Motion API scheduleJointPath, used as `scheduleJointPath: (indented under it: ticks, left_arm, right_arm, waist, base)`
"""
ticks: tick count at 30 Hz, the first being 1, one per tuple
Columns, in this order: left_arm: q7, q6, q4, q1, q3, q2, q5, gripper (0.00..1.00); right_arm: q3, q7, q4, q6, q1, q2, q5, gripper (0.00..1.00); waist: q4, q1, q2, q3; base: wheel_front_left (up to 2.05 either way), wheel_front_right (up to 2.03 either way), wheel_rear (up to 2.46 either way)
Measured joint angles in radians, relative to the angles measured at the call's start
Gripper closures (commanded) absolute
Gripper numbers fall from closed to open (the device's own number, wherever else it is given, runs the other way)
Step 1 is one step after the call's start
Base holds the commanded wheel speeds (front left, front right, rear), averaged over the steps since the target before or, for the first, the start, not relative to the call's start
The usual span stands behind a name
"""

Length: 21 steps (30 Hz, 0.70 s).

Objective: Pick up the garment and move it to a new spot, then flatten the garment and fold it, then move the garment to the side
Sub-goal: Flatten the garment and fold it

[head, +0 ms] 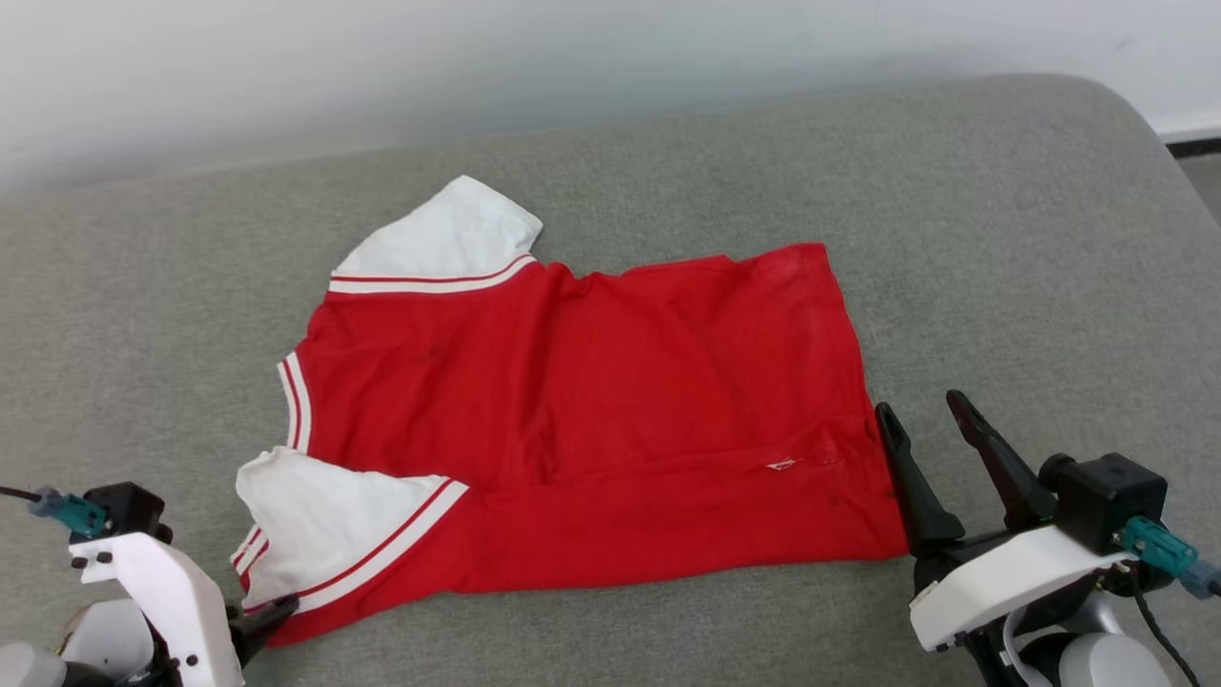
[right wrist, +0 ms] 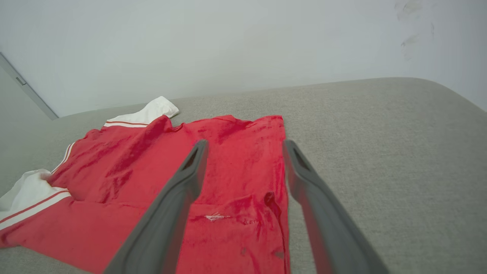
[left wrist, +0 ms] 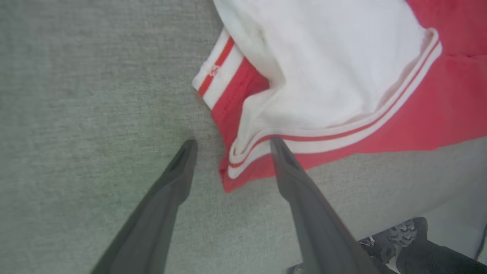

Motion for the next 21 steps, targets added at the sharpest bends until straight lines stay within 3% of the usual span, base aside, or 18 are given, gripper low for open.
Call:
scheduleJointPath:
  ticks: [6,7,8,9,10,17,21]
  left_arm:
    - [0.022,-0.011,0.028,-0.001,-0.001,-0.012,-0.026,0.0]
    - [0.023,-0.017,0.032,-0.005,-0.002,-0.013,-0.03,0.09]
    - [0.022,-0.022,0.034,-0.009,-0.003,-0.014,-0.029,0.59]
    - [0.02,-0.029,0.036,-0.014,-0.003,-0.017,-0.029,0.93]
    - [0.014,-0.033,0.038,-0.015,-0.003,-0.02,-0.029,1.0]
    - [-0.044,-0.05,0.022,-0.023,-0.011,-0.043,0.004,1.0]
    - [-0.083,-0.045,-0.031,-0.017,-0.002,-0.038,0.029,1.0]
  right_arm:
    - [-0.002,0.002,0.01,0.0,-0.018,0.007,-0.002,0.0]
    - [-0.005,0.004,0.011,0.0,-0.02,0.008,-0.002,0.0]
    - [-0.007,0.005,0.012,0.0,-0.021,0.009,-0.001,0.0]
    - [-0.012,0.008,0.012,0.0,-0.021,0.009,0.0,0.0]
    - [-0.018,0.016,0.014,0.0,-0.021,0.008,0.001,0.0]
    - [-0.049,0.118,0.021,0.0,-0.02,-0.022,0.04,0.0]
    - [-0.07,0.309,0.052,0.0,-0.005,-0.066,0.083,0.0]
  waist:
    - [-0.025,-0.0001,0.0,0.049]
    - [-0.027,-0.0001,0.0,0.055]
    - [-0.029,-0.0001,0.0,0.058]
    - [-0.03,-0.0002,0.0,0.061]
    - [-0.03,-0.0001,0.0,0.062]
    - [-0.017,0.0,0.0,0.044]
    - [-0.003,0.0,0.0,0.026]
  base:
    - [0.0,0.0,0.0]
    - [0.0,0.0,0.0]
    - [0.0,0.0,0.0]
    - [0.0,0.0,0.0]
    - [0.0,0.0,0.0]
    - [0.0,0.0,0.0]
    - [0.0,0.0,0.0]
